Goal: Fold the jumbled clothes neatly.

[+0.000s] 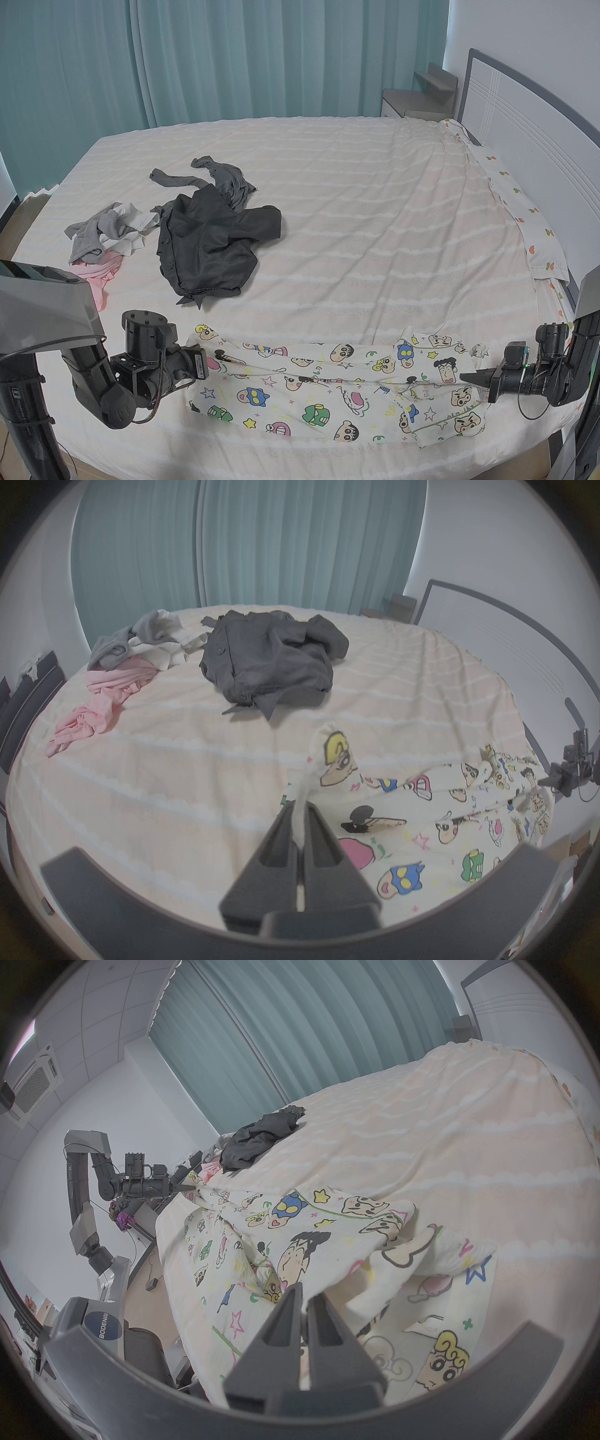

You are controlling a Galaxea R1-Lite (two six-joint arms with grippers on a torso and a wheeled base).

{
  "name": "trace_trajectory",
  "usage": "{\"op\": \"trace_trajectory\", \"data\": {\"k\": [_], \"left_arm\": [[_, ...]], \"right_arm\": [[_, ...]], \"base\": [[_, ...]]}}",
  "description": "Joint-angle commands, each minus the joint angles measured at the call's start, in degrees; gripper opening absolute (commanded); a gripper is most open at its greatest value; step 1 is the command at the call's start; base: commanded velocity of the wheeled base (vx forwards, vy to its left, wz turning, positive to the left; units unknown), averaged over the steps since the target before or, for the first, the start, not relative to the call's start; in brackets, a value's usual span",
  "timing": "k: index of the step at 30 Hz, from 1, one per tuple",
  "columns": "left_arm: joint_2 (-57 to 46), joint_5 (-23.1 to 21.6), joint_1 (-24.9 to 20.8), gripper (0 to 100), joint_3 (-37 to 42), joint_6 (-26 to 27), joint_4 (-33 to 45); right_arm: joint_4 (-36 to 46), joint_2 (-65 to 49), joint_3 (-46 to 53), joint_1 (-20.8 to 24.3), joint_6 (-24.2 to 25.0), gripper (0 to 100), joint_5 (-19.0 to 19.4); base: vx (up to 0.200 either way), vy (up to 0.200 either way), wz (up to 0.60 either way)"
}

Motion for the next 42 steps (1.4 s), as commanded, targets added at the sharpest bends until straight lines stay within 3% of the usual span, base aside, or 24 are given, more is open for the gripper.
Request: {"op": "trace_trajectory", "data": {"k": [1,4,8,9,10,18,22,26,30,35,38,42], "left_arm": [[7.3,2.0,-0.1,0,1.0,0.2,-6.9],[10.1,2.7,-0.1,0,2.3,0.0,-12.3],[11.1,2.5,-0.1,0,4.5,0.0,-13.9],[10.9,2.3,-0.1,100,4.9,0.0,-13.9],[10.9,2.3,-0.1,100,5.0,0.0,-13.9],[9.8,2.3,0.6,100,4.5,-0.4,-15.1],[5.1,1.6,1.9,100,4.5,-0.5,-15.5],[0.1,-2.2,5.5,100,4.6,-1.3,-14.2],[-4.6,-4.6,7.5,100,4.7,-6.2,-11.1],[-13.0,-12.4,7.8,100,4.0,-17.4,3.4],[-13.4,-12.8,7.4,100,2.0,-20.9,9.1],[-13.3,-12.7,1.5,100,-4.4,-32.4,28.0]], "right_arm": [[-4.1,3.3,3.1,0.0,0.1,0,0.0],[-6.9,4.7,4.7,0.0,0.1,0,-0.1],[-10.3,6.5,6.8,0.0,0.0,0,-0.1],[-11.2,7.0,7.2,-0.1,0.0,0,-0.1],[-11.4,7.0,7.3,-0.1,0.0,100,-0.1],[-14.2,7.3,9.0,-1.2,0.1,100,0.2],[-14.3,5.2,9.8,-3.5,0.3,100,0.4],[-14.2,1.7,10.1,-7.3,0.9,100,3.0],[-14.2,-1.2,10.1,-11.4,2.5,100,5.3],[-14.2,-4.9,10.1,-15.3,5.3,100,7.8],[-14.2,-6.1,10.1,-15.6,6.8,100,8.0],[-14.2,-7.2,10.1,-15.8,11.7,100,8.3]], "base": [[0.000,0.000,0.00],[0.000,0.000,0.00],[0.000,0.000,0.00],[0.000,0.000,0.00],[0.000,0.000,0.00],[0.000,0.000,0.00],[0.000,0.000,0.00],[0.000,0.000,0.00],[0.000,0.000,0.00],[0.000,0.000,0.00],[0.000,0.000,0.00],[0.000,0.000,0.00]]}}
